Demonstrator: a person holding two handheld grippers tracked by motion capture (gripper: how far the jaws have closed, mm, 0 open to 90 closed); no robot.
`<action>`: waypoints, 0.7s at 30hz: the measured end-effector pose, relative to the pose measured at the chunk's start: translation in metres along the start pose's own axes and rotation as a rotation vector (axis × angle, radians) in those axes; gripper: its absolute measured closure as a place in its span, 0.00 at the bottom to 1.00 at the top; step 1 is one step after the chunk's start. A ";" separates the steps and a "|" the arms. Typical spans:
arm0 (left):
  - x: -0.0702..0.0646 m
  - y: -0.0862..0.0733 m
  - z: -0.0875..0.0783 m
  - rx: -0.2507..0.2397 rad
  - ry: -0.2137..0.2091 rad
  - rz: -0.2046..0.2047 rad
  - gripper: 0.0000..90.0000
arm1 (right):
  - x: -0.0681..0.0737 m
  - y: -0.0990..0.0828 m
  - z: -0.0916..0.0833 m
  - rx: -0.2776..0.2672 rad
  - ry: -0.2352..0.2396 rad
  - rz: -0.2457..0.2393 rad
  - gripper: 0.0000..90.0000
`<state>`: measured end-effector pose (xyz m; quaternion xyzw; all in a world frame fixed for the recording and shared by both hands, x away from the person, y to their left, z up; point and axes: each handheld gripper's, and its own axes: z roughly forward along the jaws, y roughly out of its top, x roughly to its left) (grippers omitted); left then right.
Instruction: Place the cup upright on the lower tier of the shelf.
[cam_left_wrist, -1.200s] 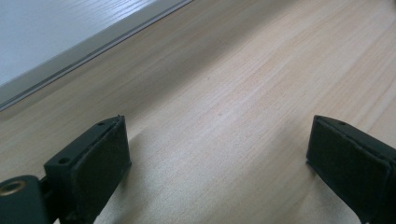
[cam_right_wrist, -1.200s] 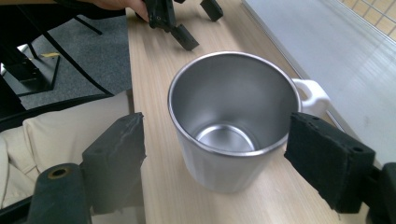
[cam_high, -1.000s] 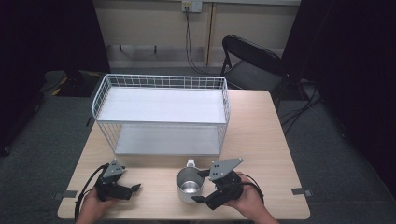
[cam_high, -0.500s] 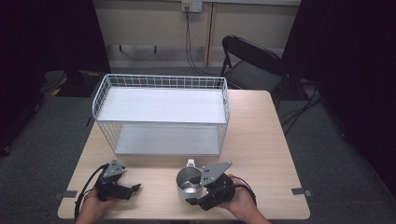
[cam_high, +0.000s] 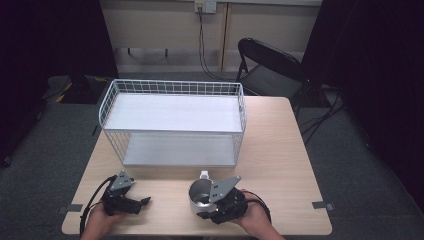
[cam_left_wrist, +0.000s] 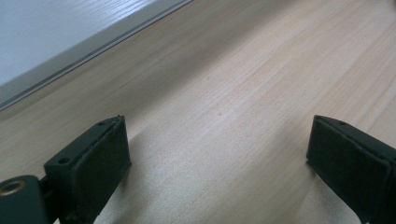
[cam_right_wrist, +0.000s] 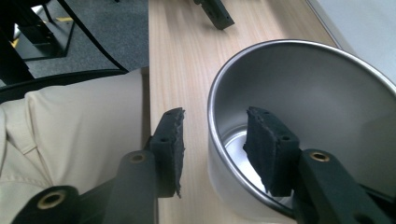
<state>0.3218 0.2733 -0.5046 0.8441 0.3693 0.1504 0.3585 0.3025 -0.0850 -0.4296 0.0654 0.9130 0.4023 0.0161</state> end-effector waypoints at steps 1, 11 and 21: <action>0.000 0.000 0.000 0.000 0.000 0.000 0.06 | 0.000 0.000 0.000 0.001 0.004 -0.007 0.67; 0.000 0.000 0.000 0.000 0.000 0.000 0.06 | 0.001 0.007 0.007 0.066 -0.030 -0.066 0.82; 0.000 0.000 0.000 0.000 0.000 0.000 0.06 | -0.001 0.010 0.009 0.088 -0.006 -0.097 0.90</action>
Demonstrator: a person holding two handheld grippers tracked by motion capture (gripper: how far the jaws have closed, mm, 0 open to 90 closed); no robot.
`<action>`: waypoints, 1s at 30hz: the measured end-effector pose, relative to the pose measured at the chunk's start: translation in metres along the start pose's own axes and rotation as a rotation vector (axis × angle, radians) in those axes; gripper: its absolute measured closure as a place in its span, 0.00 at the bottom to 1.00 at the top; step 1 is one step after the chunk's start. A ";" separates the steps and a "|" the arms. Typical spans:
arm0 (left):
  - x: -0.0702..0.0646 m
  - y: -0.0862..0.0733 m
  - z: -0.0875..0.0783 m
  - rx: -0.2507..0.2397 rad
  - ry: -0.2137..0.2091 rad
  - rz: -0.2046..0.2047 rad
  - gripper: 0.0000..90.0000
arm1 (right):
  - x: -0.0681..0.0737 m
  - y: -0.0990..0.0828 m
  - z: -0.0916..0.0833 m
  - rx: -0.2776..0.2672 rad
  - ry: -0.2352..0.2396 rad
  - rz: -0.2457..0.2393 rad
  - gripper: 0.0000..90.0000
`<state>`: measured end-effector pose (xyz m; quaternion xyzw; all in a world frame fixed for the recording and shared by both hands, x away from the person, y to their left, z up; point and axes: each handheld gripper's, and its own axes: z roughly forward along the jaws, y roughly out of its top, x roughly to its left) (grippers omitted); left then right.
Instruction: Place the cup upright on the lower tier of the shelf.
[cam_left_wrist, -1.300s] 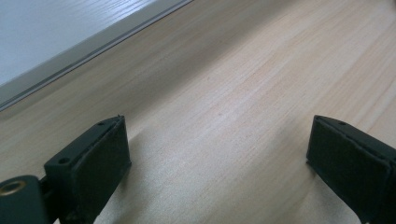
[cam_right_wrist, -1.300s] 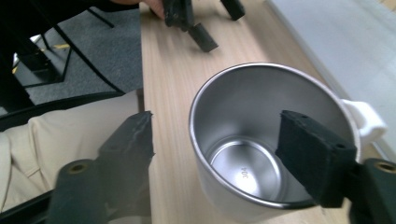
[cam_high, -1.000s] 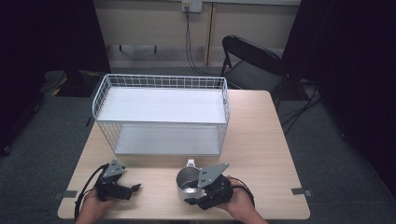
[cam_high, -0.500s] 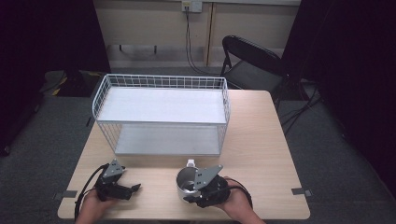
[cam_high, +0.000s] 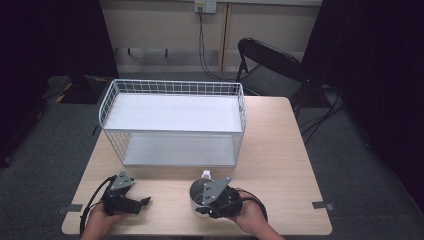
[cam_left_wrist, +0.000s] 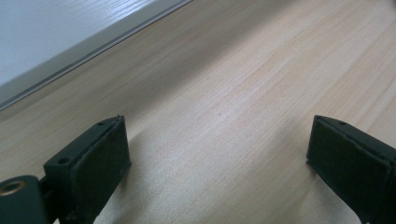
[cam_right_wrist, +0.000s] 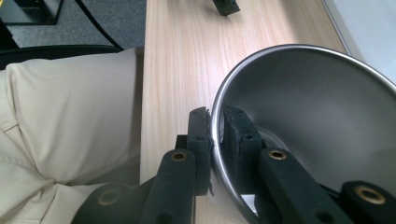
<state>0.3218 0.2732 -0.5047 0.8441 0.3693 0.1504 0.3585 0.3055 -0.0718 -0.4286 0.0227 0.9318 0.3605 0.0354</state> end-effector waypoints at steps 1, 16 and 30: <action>0.000 0.000 0.000 0.001 -0.001 0.001 0.06 | 0.000 0.000 0.000 0.000 0.003 0.001 0.90; 0.000 0.000 0.000 0.000 0.000 0.000 0.06 | -0.004 0.003 -0.007 -0.025 -0.035 -0.022 0.91; 0.000 0.000 0.000 0.000 0.000 0.000 0.06 | -0.017 0.011 -0.011 -0.023 -0.051 -0.033 0.91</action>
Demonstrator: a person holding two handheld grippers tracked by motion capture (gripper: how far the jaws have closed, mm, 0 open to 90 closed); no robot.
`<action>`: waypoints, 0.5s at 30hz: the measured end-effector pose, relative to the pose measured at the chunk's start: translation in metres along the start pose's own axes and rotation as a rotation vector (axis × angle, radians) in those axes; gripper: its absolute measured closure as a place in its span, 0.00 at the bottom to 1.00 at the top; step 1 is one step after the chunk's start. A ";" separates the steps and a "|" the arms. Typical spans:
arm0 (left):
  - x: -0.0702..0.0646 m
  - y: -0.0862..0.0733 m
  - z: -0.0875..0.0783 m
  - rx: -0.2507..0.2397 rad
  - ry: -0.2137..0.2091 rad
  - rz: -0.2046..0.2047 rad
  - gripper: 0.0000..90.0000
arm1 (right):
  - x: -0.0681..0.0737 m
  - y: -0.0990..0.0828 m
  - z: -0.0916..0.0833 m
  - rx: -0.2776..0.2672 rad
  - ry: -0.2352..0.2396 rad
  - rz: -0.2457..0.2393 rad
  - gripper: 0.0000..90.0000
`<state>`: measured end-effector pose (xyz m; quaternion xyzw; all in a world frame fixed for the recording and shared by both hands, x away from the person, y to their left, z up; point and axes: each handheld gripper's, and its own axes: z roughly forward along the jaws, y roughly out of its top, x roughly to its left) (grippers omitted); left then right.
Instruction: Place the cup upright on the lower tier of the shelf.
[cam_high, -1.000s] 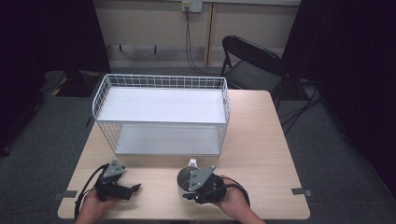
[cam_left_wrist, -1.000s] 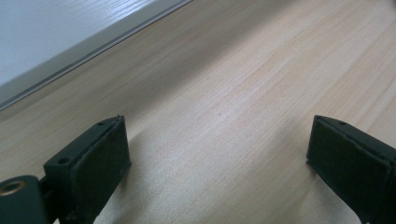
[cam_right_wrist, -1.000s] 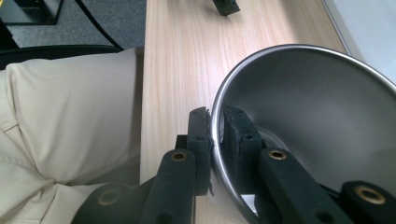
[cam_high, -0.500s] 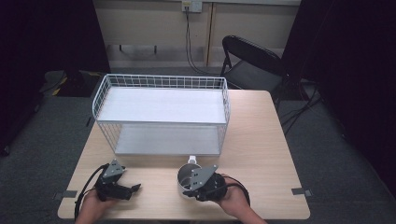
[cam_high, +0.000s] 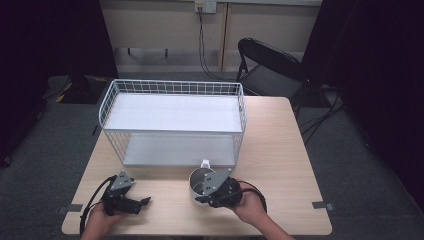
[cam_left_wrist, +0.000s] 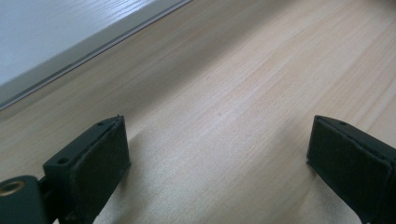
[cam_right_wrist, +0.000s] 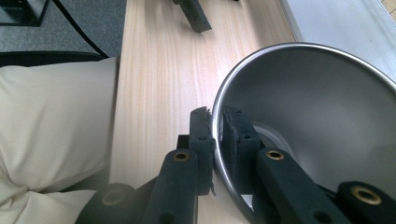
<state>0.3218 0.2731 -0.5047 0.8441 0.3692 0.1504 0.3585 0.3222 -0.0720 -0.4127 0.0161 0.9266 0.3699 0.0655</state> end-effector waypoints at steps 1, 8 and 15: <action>0.000 0.000 0.000 0.000 0.000 0.000 0.06 | -0.001 0.000 0.000 0.003 -0.006 -0.001 0.91; 0.000 0.000 0.000 0.000 -0.001 0.001 0.06 | -0.007 0.004 -0.002 -0.003 -0.033 -0.014 0.91; 0.000 0.000 0.000 0.000 0.000 0.000 0.06 | -0.013 0.007 -0.003 -0.009 -0.053 -0.011 0.91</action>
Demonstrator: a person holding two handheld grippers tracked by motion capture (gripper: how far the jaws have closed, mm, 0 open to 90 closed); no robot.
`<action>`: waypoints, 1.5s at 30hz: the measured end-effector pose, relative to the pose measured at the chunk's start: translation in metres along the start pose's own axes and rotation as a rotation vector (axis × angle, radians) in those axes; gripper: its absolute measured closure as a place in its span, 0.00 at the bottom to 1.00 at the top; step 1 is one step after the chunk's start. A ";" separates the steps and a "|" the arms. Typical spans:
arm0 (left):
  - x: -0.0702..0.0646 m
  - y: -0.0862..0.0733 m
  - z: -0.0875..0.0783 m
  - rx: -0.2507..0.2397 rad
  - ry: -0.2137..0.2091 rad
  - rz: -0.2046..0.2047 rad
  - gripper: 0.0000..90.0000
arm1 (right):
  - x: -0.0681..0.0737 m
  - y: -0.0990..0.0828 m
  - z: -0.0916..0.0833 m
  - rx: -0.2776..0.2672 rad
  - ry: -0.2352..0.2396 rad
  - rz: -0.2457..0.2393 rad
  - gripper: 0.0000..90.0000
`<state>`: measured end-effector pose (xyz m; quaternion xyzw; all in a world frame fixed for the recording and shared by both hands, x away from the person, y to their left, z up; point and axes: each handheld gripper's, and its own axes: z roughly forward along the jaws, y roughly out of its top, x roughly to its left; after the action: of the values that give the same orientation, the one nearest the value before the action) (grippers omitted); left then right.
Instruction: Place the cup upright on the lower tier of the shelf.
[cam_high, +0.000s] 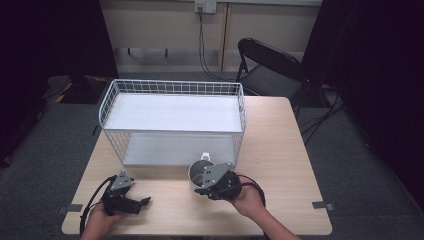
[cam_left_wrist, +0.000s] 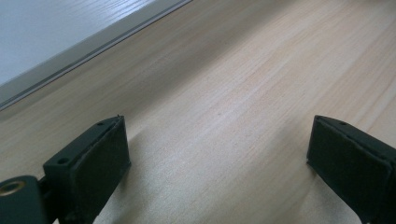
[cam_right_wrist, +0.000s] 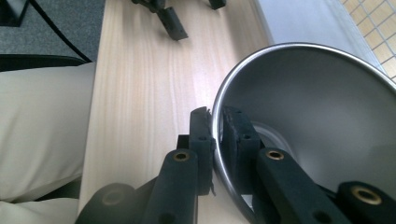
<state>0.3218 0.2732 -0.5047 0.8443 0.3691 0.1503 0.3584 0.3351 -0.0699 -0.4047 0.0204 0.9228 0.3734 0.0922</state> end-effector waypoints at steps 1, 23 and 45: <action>0.000 0.000 0.000 0.000 0.000 0.000 0.06 | -0.002 0.001 -0.001 -0.004 -0.011 -0.001 0.91; 0.000 0.000 0.000 0.001 0.000 0.001 0.06 | -0.022 0.006 0.003 0.007 -0.065 -0.007 0.91; 0.000 0.000 0.000 0.000 0.000 0.000 0.05 | -0.036 0.014 0.007 0.002 -0.152 -0.022 0.91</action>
<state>0.3218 0.2731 -0.5047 0.8442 0.3692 0.1501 0.3585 0.3709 -0.0590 -0.3943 0.0386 0.9137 0.3688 0.1661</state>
